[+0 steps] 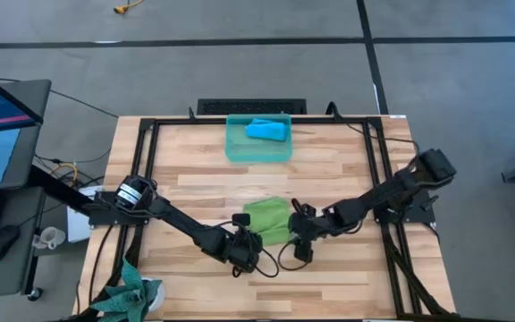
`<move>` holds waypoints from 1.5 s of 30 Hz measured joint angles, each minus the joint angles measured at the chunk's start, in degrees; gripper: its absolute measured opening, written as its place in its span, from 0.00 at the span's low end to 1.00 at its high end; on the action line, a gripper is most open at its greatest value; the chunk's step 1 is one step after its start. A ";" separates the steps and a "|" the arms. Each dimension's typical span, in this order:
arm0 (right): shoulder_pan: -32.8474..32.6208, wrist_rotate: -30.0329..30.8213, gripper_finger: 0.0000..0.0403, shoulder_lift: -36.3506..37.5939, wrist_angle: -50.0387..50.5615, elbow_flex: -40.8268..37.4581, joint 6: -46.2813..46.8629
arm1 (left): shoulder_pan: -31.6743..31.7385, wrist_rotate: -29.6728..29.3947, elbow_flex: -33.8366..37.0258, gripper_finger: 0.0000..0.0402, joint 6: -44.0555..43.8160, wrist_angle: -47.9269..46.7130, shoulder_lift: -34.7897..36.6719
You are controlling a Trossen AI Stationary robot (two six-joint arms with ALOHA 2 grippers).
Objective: Roll microfiber towels into tight, uniform cylinder then place into a basket
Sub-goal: Roll the green microfiber cloth
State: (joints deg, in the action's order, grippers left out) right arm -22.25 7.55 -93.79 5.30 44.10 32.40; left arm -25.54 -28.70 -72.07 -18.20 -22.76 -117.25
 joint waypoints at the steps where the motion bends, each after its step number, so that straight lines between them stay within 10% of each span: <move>1: -0.22 0.06 0.52 1.50 1.14 0.04 -1.28 | 0.00 0.01 0.00 0.05 -0.02 0.01 0.00; 11: -9.26 9.13 0.49 10.85 5.35 -0.68 -16.13 | 0.00 -0.01 0.02 0.05 -0.02 0.13 0.00; 29: -8.65 14.55 0.55 -5.10 4.47 2.81 -40.82 | 0.00 0.02 0.02 0.05 -0.02 0.15 0.00; 45: -8.84 16.57 0.55 -7.35 16.61 11.81 -37.29 | 0.02 0.10 0.02 0.05 -0.02 0.07 -0.02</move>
State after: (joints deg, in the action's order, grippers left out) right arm -31.09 24.13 -101.14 21.91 55.91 -4.89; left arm -25.52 -28.60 -72.05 -18.22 -22.70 -117.27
